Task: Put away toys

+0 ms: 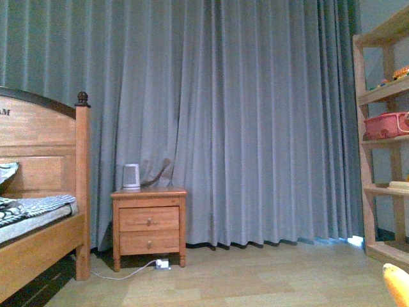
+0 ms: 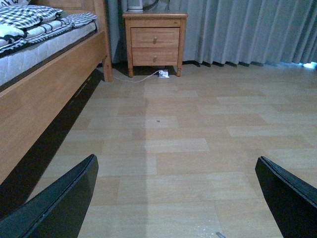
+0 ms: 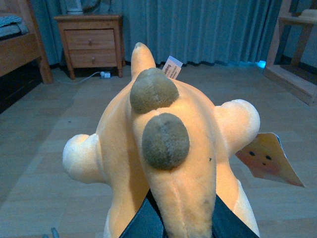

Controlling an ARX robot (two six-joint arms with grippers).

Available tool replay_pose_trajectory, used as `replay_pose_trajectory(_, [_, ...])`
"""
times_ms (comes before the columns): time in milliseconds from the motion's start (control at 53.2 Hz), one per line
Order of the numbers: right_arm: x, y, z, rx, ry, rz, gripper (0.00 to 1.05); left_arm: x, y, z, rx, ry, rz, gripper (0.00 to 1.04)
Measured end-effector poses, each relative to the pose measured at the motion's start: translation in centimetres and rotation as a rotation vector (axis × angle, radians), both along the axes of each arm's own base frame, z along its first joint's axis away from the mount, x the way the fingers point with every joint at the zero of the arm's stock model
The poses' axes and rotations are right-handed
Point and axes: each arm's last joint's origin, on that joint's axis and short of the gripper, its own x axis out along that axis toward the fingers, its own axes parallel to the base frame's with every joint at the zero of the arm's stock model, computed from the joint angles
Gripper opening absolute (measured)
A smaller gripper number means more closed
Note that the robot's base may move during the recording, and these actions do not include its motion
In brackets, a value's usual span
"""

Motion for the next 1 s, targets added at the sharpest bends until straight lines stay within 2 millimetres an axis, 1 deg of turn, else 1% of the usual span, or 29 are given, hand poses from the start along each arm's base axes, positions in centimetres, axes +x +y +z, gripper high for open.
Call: replay_pose_trajectory(997, [0.0,0.0,0.0,0.0,0.0,0.0,0.06,0.0,0.0,0.0,0.0,0.0,0.0,0.98])
